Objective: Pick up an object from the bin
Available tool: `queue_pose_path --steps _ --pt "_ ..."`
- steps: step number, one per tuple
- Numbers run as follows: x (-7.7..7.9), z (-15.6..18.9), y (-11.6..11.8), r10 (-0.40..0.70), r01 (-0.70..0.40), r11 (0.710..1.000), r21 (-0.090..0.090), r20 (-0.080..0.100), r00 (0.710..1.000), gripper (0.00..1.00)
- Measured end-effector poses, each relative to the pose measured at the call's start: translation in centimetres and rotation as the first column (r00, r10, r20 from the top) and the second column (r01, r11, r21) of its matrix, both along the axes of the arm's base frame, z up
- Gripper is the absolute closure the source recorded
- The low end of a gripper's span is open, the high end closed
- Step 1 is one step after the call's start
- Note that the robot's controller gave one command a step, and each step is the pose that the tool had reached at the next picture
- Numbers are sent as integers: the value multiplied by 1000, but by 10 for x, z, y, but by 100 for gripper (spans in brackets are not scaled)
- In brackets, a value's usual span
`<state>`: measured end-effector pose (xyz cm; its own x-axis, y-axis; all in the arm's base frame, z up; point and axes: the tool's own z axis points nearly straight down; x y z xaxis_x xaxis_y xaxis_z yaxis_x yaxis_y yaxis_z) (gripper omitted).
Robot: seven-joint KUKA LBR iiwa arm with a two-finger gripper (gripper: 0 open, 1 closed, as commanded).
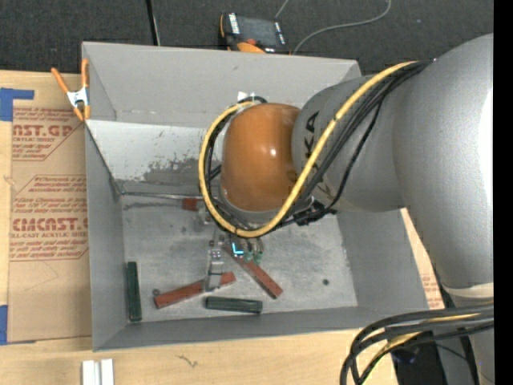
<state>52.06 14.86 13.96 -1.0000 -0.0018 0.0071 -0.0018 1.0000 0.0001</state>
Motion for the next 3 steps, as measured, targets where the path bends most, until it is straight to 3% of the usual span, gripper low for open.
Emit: queue_pose_path --steps 1,2,3 --pt "-21 -69 -36 142 -142 990 -1 1 990 0" --pt "-18 -64 -35 143 -143 990 1 7 990 100" --pt "-11 71 -40 385 -385 923 -2 16 923 100"
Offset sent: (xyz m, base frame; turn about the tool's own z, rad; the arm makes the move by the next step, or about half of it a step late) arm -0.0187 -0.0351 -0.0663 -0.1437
